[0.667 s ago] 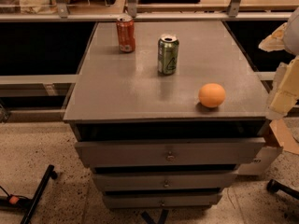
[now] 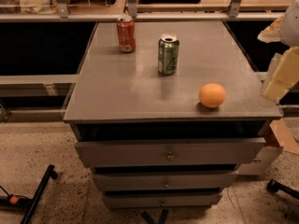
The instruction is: Move coke can near orange
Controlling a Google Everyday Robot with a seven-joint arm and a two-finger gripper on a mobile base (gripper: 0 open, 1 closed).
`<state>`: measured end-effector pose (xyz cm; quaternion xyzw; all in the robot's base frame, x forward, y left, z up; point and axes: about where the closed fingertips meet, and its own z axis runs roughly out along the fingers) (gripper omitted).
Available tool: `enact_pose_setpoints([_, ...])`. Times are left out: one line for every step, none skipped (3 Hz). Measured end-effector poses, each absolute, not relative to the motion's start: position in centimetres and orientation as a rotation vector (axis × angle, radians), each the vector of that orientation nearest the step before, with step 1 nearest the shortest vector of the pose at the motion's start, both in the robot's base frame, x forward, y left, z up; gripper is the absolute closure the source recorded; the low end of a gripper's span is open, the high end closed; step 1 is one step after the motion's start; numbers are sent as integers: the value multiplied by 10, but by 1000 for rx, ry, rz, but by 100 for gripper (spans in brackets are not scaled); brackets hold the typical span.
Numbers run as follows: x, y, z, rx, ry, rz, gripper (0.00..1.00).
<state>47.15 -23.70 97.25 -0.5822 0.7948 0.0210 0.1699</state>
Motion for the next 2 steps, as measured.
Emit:
enact_pose_setpoints([514,-240,978,-1599,2230,-7,0])
enact_pose_setpoints([559,-231,987,-1549,2156,-10,0])
